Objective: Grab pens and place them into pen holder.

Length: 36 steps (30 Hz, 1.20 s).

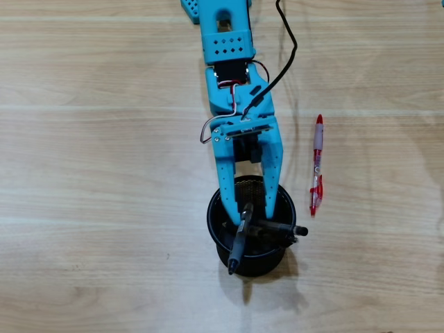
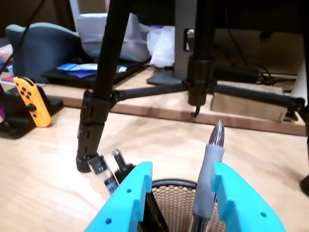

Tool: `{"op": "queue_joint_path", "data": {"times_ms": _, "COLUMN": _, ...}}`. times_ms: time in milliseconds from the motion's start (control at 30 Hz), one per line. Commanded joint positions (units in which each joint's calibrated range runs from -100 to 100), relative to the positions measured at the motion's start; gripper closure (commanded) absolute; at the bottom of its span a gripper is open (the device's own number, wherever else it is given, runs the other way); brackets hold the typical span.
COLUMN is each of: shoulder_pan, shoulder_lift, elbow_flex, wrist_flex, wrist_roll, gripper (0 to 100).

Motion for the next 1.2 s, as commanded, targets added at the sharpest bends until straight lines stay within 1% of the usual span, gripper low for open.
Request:
{"op": "queue_joint_path", "data": {"times_ms": 0, "shoulder_pan": -0.34, "shoulder_lift": -8.98, "elbow_flex": -1.70, "wrist_flex": 0.03, "wrist_roll": 0.28, "gripper": 86}}
{"op": "queue_joint_path", "data": {"times_ms": 67, "shoulder_pan": -0.80, "shoulder_lift": -12.51, "elbow_flex": 1.64, "wrist_flex": 0.03, "wrist_roll": 1.24, "gripper": 87}}
{"op": "queue_joint_path", "data": {"times_ms": 200, "shoulder_pan": -1.34, "shoulder_lift": -22.42, "elbow_flex": 12.18, "wrist_flex": 0.20, "wrist_roll": 3.73, "gripper": 98}}
{"op": "queue_joint_path", "data": {"times_ms": 333, "shoulder_pan": -2.80, "shoulder_lift": -32.92, "elbow_flex": 25.52, "wrist_flex": 0.29, "wrist_roll": 4.04, "gripper": 98}}
{"op": "queue_joint_path", "data": {"times_ms": 467, "shoulder_pan": -4.61, "shoulder_lift": -42.24, "elbow_flex": 36.97, "wrist_flex": 0.29, "wrist_roll": 6.37, "gripper": 98}}
{"op": "queue_joint_path", "data": {"times_ms": 533, "shoulder_pan": -5.70, "shoulder_lift": -46.70, "elbow_flex": 41.75, "wrist_flex": 2.61, "wrist_roll": 6.37, "gripper": 98}}
{"op": "queue_joint_path", "data": {"times_ms": 633, "shoulder_pan": -7.15, "shoulder_lift": -52.74, "elbow_flex": 44.54, "wrist_flex": 13.55, "wrist_roll": 7.64, "gripper": 98}}
{"op": "queue_joint_path", "data": {"times_ms": 733, "shoulder_pan": -8.79, "shoulder_lift": -58.45, "elbow_flex": 44.09, "wrist_flex": 29.65, "wrist_roll": 9.37, "gripper": 98}}
{"op": "queue_joint_path", "data": {"times_ms": 833, "shoulder_pan": -10.33, "shoulder_lift": -63.49, "elbow_flex": 44.09, "wrist_flex": 43.16, "wrist_roll": 10.90, "gripper": 98}}
{"op": "queue_joint_path", "data": {"times_ms": 867, "shoulder_pan": -11.33, "shoulder_lift": -66.35, "elbow_flex": 43.91, "wrist_flex": 50.22, "wrist_roll": 13.13, "gripper": 98}}
{"op": "queue_joint_path", "data": {"times_ms": 1033, "shoulder_pan": -14.14, "shoulder_lift": -70.38, "elbow_flex": 43.91, "wrist_flex": 61.33, "wrist_roll": 18.26, "gripper": 98}}
{"op": "queue_joint_path", "data": {"times_ms": 1167, "shoulder_pan": -16.14, "shoulder_lift": -70.97, "elbow_flex": 43.91, "wrist_flex": 65.63, "wrist_roll": 21.92, "gripper": 98}}
